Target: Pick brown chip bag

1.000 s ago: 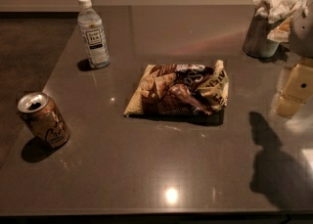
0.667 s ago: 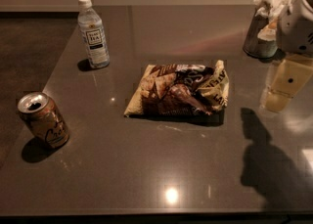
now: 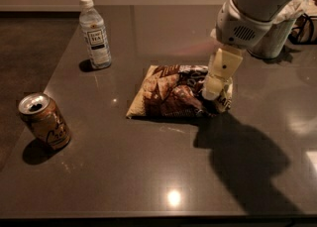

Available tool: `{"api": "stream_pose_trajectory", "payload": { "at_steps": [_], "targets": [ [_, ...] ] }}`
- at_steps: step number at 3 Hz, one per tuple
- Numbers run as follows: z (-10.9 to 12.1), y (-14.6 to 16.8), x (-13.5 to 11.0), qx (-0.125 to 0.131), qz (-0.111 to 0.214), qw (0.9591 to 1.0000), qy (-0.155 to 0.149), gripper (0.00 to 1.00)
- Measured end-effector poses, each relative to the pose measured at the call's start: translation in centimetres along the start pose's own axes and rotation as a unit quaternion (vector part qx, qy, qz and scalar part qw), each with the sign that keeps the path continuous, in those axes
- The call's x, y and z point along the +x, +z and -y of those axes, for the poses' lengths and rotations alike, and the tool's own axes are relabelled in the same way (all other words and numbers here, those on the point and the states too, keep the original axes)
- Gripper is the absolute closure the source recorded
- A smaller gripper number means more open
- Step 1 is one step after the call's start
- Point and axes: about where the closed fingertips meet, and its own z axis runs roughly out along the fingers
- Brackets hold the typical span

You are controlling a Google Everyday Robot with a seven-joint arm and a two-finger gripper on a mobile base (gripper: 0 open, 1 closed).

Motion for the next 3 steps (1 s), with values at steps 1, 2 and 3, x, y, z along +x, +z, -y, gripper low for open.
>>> {"api": "stream_pose_trajectory", "payload": {
  "at_steps": [1,2,3],
  "targets": [
    [0.0,3.0,-3.6,-0.018,0.009,0.9997,-0.015,0.00],
    [-1.1,5.8,-5.7,-0.032,-0.009,0.9988,-0.036,0.00],
    [-1.8,7.8,-6.0,-0.037,-0.039,0.9975,-0.044,0.00]
  ]
}}
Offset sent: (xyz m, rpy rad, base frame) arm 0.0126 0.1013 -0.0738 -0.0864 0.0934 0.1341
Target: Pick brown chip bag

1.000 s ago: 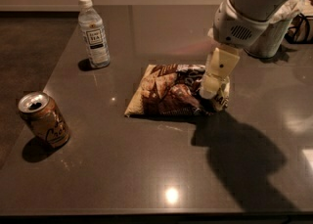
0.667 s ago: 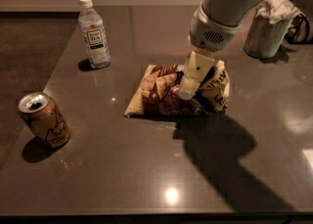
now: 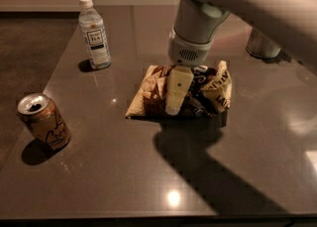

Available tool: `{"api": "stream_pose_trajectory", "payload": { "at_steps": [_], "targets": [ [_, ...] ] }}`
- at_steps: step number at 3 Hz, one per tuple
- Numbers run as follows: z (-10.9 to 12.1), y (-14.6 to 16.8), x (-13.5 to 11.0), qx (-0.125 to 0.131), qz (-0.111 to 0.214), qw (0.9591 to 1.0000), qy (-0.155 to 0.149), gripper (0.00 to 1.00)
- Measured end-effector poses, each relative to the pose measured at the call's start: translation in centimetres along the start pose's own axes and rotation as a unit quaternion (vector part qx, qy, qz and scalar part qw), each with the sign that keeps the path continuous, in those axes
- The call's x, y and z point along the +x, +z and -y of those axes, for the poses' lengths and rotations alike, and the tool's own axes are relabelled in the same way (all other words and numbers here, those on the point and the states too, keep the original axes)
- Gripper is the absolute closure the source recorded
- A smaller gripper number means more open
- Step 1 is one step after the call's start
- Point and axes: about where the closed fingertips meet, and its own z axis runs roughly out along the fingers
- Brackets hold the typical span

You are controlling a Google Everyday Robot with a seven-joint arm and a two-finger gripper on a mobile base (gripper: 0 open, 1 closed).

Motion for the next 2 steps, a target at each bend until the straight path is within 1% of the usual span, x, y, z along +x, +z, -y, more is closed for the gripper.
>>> {"api": "stream_pose_trajectory", "payload": {
  "at_steps": [1,2],
  "targets": [
    [-0.12,0.98,-0.11,0.001,-0.031,0.9995,-0.008,0.16],
    [0.35,1.25,-0.06,0.000,-0.058,0.9982,-0.013,0.39]
  ]
}}
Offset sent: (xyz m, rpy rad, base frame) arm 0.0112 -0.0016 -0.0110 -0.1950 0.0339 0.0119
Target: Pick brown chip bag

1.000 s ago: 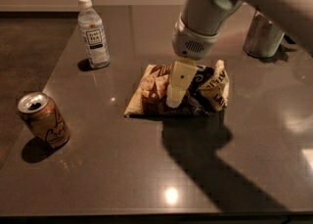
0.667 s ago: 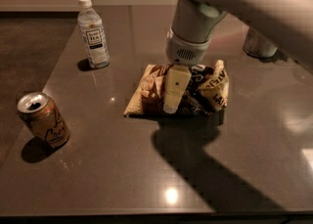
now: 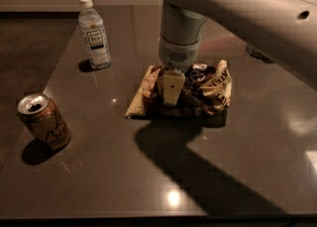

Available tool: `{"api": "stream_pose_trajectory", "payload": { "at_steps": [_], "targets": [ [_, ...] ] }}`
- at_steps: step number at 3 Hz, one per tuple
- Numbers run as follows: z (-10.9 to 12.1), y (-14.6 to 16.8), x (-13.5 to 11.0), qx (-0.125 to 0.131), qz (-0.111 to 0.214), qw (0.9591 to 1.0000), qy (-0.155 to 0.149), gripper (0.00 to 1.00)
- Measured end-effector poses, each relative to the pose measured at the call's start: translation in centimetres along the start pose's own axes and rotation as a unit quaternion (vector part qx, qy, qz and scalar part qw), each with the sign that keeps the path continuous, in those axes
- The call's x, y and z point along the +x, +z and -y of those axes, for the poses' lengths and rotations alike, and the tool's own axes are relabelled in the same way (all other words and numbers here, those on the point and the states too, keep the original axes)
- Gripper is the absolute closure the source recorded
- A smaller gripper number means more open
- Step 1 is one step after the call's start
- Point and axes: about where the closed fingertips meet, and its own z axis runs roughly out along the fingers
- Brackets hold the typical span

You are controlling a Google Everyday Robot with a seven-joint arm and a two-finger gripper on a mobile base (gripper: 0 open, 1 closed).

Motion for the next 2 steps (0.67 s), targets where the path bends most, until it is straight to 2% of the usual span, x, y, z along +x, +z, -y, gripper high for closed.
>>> {"api": "stream_pose_trajectory", "payload": {
  "at_steps": [1,2],
  "targets": [
    [0.9,-0.8,0.1,-0.009,0.003,1.0000,-0.002,0.63],
    [2.1,-3.3,-0.3,-0.007,0.039,0.9992,-0.006,0.85]
  ]
}}
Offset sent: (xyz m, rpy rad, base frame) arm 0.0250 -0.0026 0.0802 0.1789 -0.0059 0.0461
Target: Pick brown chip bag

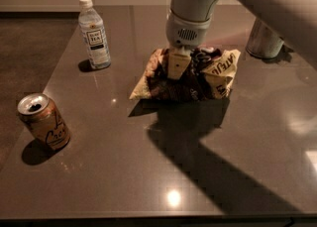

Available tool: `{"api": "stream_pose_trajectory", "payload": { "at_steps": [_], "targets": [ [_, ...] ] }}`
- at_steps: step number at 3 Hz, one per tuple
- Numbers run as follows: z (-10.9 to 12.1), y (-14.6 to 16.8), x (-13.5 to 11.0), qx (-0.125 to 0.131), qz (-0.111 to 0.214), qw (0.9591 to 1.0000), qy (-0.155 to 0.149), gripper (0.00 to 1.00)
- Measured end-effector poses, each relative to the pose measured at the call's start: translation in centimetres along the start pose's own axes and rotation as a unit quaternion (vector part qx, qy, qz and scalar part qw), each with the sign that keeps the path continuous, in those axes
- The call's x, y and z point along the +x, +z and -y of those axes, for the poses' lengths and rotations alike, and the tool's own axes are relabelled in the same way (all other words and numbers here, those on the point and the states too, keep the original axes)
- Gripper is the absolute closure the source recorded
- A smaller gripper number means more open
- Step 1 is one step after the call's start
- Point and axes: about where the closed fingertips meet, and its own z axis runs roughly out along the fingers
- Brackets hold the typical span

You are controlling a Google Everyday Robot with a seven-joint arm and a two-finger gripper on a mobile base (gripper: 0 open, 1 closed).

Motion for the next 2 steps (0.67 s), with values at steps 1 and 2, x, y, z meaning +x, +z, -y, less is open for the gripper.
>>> {"api": "stream_pose_trajectory", "payload": {
  "at_steps": [1,2],
  "targets": [
    [0.8,-3.6,-1.2,0.014,0.044,0.9989,-0.012,1.00],
    [0.9,-6.8,-2.6,0.029,0.077,0.9962,-0.029,1.00]
  ]
}}
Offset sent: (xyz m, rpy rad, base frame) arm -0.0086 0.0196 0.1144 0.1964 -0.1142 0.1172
